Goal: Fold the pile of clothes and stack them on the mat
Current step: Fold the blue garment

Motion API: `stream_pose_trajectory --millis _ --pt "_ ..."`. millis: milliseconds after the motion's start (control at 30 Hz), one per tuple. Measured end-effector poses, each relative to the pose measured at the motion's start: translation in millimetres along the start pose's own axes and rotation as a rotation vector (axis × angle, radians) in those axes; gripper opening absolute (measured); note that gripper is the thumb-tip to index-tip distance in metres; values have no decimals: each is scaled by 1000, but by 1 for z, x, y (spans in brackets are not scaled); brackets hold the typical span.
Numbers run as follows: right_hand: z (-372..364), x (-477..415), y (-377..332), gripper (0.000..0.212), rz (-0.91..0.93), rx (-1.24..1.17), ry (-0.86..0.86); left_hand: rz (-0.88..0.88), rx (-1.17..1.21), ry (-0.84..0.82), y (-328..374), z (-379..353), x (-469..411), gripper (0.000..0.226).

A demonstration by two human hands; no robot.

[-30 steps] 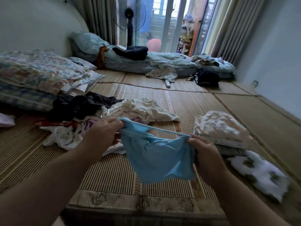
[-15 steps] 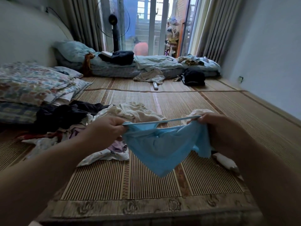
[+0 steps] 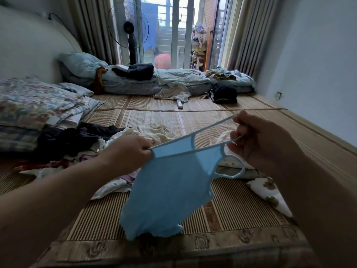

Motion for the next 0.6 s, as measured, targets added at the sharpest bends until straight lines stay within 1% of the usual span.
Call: stream_pose_trajectory --millis 33,67,100,133,200,233,267,300,367,400,433,467,533,600 --pt "-3 1 -2 22 19 -23 -27 16 29 -22 -2 0 -2 38" --pt "-6 2 -4 20 42 -39 -51 42 127 -56 -3 0 -2 44" --pt "-9 3 -6 19 67 -36 -74 77 278 -94 -4 -2 -2 48" --pt "-12 3 -8 19 91 -17 -95 104 411 -108 -2 -4 -2 44" --pt "-18 4 -12 19 134 24 -107 85 599 -136 1 -7 4 29" --pt "-20 4 -16 19 147 42 -99 55 719 -200 3 -9 9 30" --pt "-22 3 -19 19 158 63 -78 39 831 -320 6 -11 13 31" --pt "-25 2 -23 19 164 74 -61 25 857 -468 7 -12 17 37" --pt "-30 -5 -28 19 163 90 -42 2 718 -735 6 -19 24 54" --pt "-32 -11 -28 20 152 107 -39 13 649 -827 6 -24 28 62" --pt "-34 -16 -25 21 125 132 -47 52 640 -888 5 -30 30 68" --pt "-33 -22 -20 21 90 174 -59 104 684 -923 6 -36 34 72" --pt "-31 -29 2 18 10 291 -118 197 868 -948 4 -48 39 70" --pt "-20 -28 40 22 -129 383 -149 261 1054 -963 8 -56 44 68"
Point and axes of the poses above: each hand's wrist, its own x-axis away from the middle knuckle, its own z-axis out of the back of the hand, y = z × x, the point moved 2 cm from there along -x, towards the middle knuckle, and after that the axes turned 9 degrees about z, right-handed, at the moved point
